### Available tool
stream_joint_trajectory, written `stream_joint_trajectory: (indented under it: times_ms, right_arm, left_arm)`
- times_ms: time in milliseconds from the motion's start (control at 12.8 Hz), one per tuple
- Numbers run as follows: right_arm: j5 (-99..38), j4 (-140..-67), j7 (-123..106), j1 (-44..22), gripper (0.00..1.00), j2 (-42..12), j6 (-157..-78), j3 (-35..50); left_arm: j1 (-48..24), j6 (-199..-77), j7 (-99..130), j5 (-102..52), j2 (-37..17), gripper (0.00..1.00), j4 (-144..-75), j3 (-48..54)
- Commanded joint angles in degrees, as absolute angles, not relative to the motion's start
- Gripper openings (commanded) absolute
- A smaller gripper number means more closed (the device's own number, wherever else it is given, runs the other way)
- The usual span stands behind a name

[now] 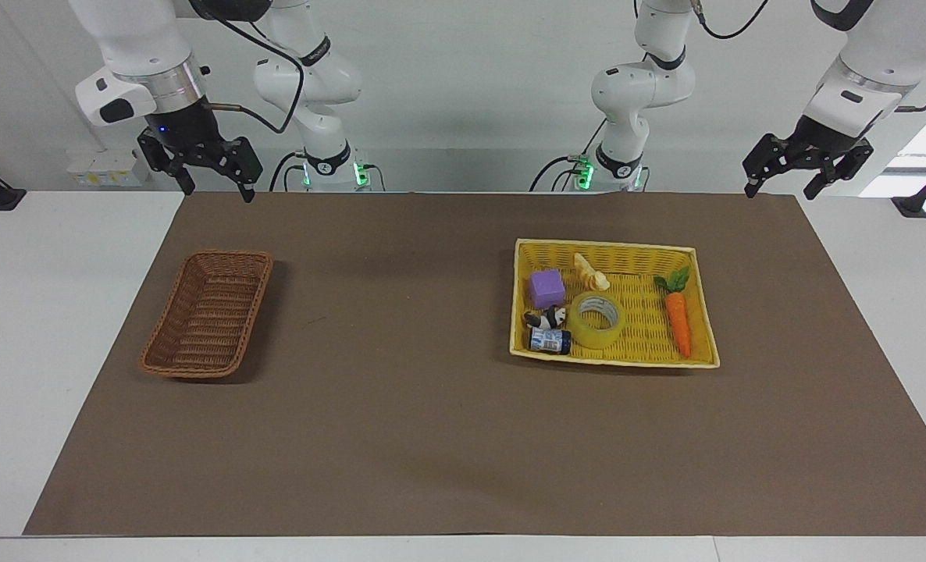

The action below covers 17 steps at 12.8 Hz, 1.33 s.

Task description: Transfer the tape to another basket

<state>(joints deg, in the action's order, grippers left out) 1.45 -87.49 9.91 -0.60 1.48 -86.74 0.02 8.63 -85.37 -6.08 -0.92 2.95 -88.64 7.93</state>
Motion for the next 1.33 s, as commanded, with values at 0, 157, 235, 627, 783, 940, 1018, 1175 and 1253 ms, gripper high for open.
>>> stream_joint_trajectory:
  times_ms: [0, 157, 235, 627, 783, 940, 1018, 1175, 1253]
  right_arm:
    - [0.4, -86.4, 8.3, 0.4, 1.0, 1.0, -85.4, 0.5]
    - [0.4, -86.4, 8.3, 0.4, 1.0, 1.0, -85.5, 0.5]
    - [0.4, -86.4, 8.3, 0.4, 1.0, 1.0, -85.4, 0.5]
    - [0.4, -86.4, 8.3, 0.4, 1.0, 1.0, -85.4, 0.5]
    - [0.4, -86.4, 8.3, 0.4, 1.0, 1.0, -85.5, 0.5]
    - [0.4, -86.4, 8.3, 0.4, 1.0, 1.0, -85.4, 0.5]
    - [0.4, -86.4, 8.3, 0.4, 1.0, 1.0, -85.5, 0.5]
    - [0.4, -86.4, 8.3, 0.4, 1.0, 1.0, -85.4, 0.5]
    - [0.4, -86.4, 8.3, 0.4, 1.0, 1.0, -85.5, 0.5]
  left_arm:
    - [9.0, -85.3, -5.4, -0.2, 4.6, 1.0, -90.3, 8.2]
    - [8.9, -85.3, -5.3, -0.2, 4.6, 1.0, -90.3, 8.2]
    - [8.9, -85.3, -5.3, -0.2, 4.6, 1.0, -90.3, 8.1]
    - [9.0, -85.3, -5.4, -0.3, 4.7, 1.0, -90.7, 8.1]
    - [9.1, -85.3, -5.6, -0.3, 4.7, 1.0, -90.7, 8.1]
    - [9.1, -85.3, -5.8, -0.3, 4.7, 1.0, -90.8, 8.1]
    - [9.1, -85.3, -5.9, -0.3, 4.7, 1.0, -90.8, 8.1]
    - [9.1, -86.6, -6.1, -0.3, 4.7, 1.0, -91.1, 8.0]
    - [9.1, -86.9, -6.2, -0.2, 4.7, 1.0, -91.1, 7.8]
